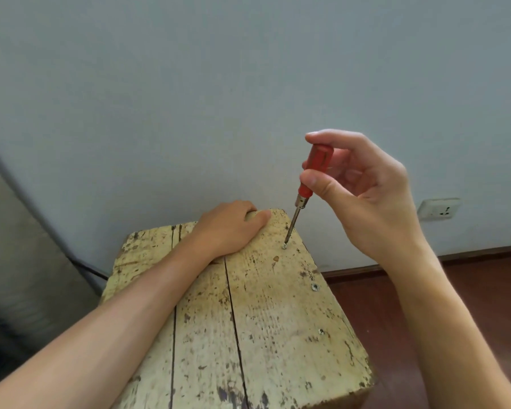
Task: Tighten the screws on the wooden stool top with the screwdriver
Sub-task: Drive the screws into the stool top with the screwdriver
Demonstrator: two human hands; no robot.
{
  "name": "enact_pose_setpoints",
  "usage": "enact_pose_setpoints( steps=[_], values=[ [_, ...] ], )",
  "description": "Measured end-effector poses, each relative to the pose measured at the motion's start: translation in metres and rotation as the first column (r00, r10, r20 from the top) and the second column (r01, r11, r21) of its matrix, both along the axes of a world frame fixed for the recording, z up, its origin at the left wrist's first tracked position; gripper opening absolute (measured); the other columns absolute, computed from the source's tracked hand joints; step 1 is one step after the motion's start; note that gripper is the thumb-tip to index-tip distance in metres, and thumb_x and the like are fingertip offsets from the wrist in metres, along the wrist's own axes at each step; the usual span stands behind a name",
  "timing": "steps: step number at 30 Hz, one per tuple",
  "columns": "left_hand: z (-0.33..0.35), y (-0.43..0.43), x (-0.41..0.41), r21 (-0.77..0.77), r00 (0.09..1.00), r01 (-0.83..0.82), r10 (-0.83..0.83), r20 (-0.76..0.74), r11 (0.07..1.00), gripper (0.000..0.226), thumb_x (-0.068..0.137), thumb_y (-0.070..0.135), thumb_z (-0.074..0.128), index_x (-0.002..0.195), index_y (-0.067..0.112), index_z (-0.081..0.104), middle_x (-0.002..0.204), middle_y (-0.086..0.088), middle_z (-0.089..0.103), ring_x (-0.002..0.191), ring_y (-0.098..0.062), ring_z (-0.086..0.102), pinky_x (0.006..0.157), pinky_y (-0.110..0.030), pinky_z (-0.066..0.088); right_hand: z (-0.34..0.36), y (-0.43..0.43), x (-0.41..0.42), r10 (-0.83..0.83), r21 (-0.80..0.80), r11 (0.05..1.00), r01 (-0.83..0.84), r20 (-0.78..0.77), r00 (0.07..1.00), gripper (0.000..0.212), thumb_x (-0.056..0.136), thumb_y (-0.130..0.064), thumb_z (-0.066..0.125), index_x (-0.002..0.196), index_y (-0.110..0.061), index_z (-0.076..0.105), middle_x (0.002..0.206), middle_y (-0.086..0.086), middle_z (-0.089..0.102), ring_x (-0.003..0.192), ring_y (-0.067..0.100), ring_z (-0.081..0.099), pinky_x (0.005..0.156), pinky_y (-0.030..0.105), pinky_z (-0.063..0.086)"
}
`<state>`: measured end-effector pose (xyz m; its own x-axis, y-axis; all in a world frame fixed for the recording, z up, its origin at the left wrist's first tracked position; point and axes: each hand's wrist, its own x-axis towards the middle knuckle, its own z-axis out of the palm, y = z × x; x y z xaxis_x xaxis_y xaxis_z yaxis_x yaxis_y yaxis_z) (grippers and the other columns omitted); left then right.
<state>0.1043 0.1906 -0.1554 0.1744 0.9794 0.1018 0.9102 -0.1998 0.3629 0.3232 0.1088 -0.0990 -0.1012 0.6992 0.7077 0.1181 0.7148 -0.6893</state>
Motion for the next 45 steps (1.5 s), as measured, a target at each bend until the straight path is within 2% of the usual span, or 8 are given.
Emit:
enact_pose_setpoints(
  steps=[5,11,18,21,27,33,40,45],
  values=[
    [0.001,0.000,0.000,0.009,1.000,0.001,0.000,-0.027,1.000,0.046,0.098,0.070,0.034,0.102,0.034,0.063,0.096,0.015,0.063,0.091,-0.015,0.060,0.073,-0.036,0.043,-0.003,0.000,-0.003,-0.021,0.002,1.000,0.021,0.019,1.000,0.049,0.099,-0.008,0.077,0.135,-0.040,0.067,0.104,-0.010,0.077,0.095,0.020,0.079,0.094,0.045,0.063],
    [0.003,-0.001,0.000,-0.009,1.000,0.006,-0.006,-0.026,1.000,0.047,0.099,0.069,0.035,0.104,0.032,0.064,0.098,0.013,0.064,0.093,-0.016,0.060,0.076,-0.037,0.045,0.002,0.000,0.005,0.190,-0.015,0.982,-0.190,0.047,0.981,0.048,0.108,0.005,0.055,0.149,-0.021,0.055,0.122,0.007,0.077,0.125,0.019,0.073,0.109,0.035,0.056],
    [0.005,-0.004,0.000,-0.029,1.000,0.006,-0.007,-0.007,1.000,0.048,0.100,0.067,0.037,0.109,0.030,0.066,0.105,0.010,0.067,0.098,-0.018,0.062,0.090,-0.041,0.051,0.005,0.000,0.003,0.120,-0.002,0.993,-0.120,0.000,0.993,0.036,0.101,0.005,0.068,0.131,-0.016,0.066,0.107,0.016,0.075,0.095,0.029,0.079,0.092,0.044,0.064],
    [0.006,-0.005,0.001,-0.026,1.000,0.008,-0.008,-0.009,1.000,0.048,0.101,0.067,0.036,0.111,0.031,0.066,0.107,0.010,0.067,0.100,-0.018,0.061,0.091,-0.042,0.050,0.004,0.001,0.001,0.015,0.011,1.000,-0.015,0.014,1.000,0.031,0.098,-0.003,0.076,0.123,-0.019,0.065,0.092,-0.002,0.071,0.081,0.016,0.078,0.082,0.046,0.063],
    [0.005,-0.004,0.001,-0.028,1.000,0.003,-0.003,-0.006,1.000,0.046,0.100,0.067,0.036,0.107,0.032,0.065,0.102,0.012,0.066,0.097,-0.017,0.061,0.086,-0.039,0.049,0.001,-0.003,0.000,-0.012,0.046,0.999,0.011,0.032,0.999,0.035,0.099,-0.005,0.076,0.124,-0.029,0.070,0.099,-0.004,0.075,0.087,0.018,0.079,0.081,0.047,0.062],
    [0.007,-0.005,0.002,-0.038,1.000,0.001,-0.001,-0.010,0.999,0.047,0.100,0.067,0.036,0.111,0.031,0.065,0.107,0.009,0.066,0.099,-0.019,0.061,0.091,-0.043,0.050,0.001,-0.002,0.011,0.179,-0.008,0.984,-0.180,0.134,0.975,0.054,0.106,0.007,0.059,0.147,-0.027,0.055,0.132,0.003,0.073,0.125,0.018,0.072,0.107,0.032,0.057],
    [0.006,-0.005,0.002,-0.033,1.000,-0.005,0.004,-0.013,0.999,0.048,0.100,0.067,0.037,0.111,0.031,0.066,0.106,0.011,0.067,0.099,-0.017,0.061,0.090,-0.041,0.050,0.004,0.001,0.010,0.106,-0.002,0.994,-0.106,0.093,0.990,0.045,0.099,0.004,0.072,0.131,-0.027,0.066,0.108,0.007,0.077,0.100,0.023,0.080,0.093,0.043,0.063],
    [0.006,-0.005,0.002,-0.031,1.000,0.000,-0.001,-0.015,1.000,0.046,0.100,0.067,0.036,0.106,0.032,0.065,0.104,0.010,0.067,0.099,-0.018,0.061,0.089,-0.041,0.049,0.004,0.002,0.009,0.004,0.007,1.000,-0.005,0.073,0.997,0.040,0.093,-0.008,0.083,0.123,-0.026,0.064,0.090,-0.011,0.071,0.086,0.018,0.080,0.085,0.052,0.062]
  ],
)
